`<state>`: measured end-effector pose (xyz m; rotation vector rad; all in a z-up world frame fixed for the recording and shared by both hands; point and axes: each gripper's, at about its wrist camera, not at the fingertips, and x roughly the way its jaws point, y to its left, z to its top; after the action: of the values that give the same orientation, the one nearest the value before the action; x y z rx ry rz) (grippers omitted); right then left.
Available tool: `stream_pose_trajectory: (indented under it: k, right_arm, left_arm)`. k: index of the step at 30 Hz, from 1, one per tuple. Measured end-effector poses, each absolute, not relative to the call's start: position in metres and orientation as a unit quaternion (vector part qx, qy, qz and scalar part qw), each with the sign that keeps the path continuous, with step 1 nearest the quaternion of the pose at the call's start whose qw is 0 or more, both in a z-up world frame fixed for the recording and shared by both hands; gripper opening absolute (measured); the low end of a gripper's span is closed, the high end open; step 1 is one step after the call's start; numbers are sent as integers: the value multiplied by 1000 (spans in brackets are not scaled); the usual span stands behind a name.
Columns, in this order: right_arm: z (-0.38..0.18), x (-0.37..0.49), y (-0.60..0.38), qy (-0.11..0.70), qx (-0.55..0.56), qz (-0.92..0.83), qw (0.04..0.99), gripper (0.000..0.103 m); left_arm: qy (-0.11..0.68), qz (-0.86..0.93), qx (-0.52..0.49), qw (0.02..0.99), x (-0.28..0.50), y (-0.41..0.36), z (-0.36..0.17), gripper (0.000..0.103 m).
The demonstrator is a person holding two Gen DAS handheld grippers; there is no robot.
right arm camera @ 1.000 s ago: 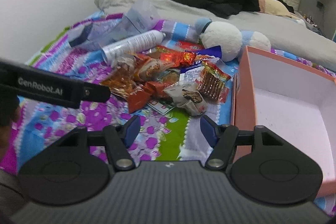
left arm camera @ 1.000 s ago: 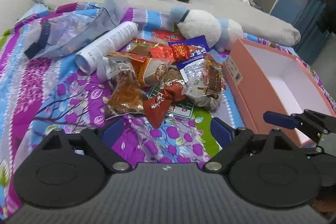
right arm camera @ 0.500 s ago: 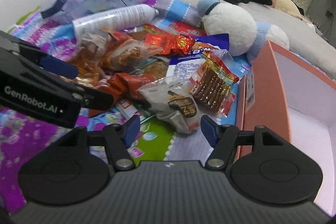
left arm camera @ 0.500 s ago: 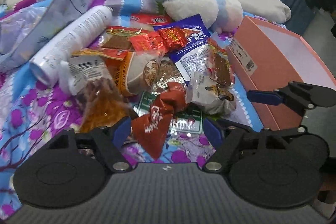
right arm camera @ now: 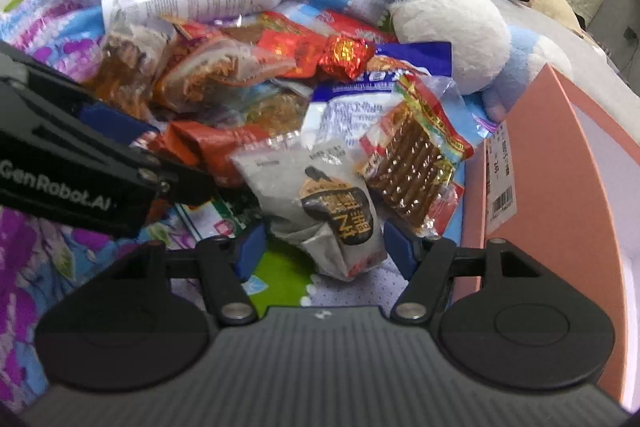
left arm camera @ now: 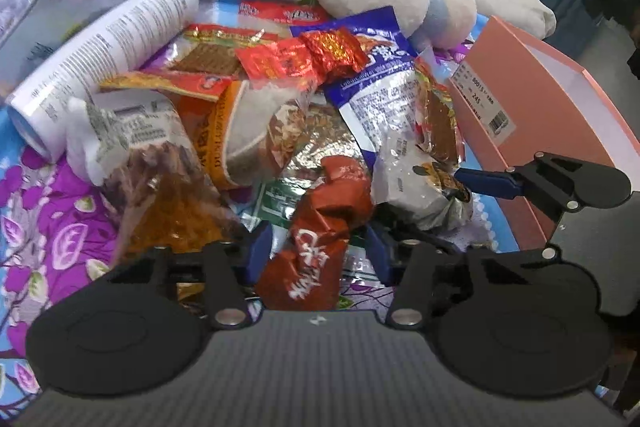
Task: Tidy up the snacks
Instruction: 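Close the left tool on the red-brown candy and lift it, then carry the red-brown candy with the left tool over the pink box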
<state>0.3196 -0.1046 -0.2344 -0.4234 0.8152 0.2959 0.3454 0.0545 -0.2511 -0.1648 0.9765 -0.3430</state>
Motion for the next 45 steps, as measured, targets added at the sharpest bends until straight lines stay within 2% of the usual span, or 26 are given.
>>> stream_pose_trajectory:
  k: [2, 4, 9, 20, 45]
  right_arm:
    - [-235, 319, -106, 391, -204, 146, 885, 66]
    - [-234, 319, -106, 391, -202, 148, 886, 65]
    - [-228, 312, -103, 398, -201, 152, 882, 63]
    - [-210, 275, -108, 407, -186, 160, 880, 52]
    - [-144, 157, -143, 389, -60, 155, 906, 50]
  left_arm:
    - [469, -166, -78, 864, 346, 51, -252, 41]
    - [465, -168, -76, 866, 344, 49, -250, 38]
    - [472, -156, -75, 865, 334, 51, -244, 38]
    - [464, -120, -110, 871, 287, 55, -213, 38]
    - [427, -62, -147, 890, 158, 50, -127, 38]
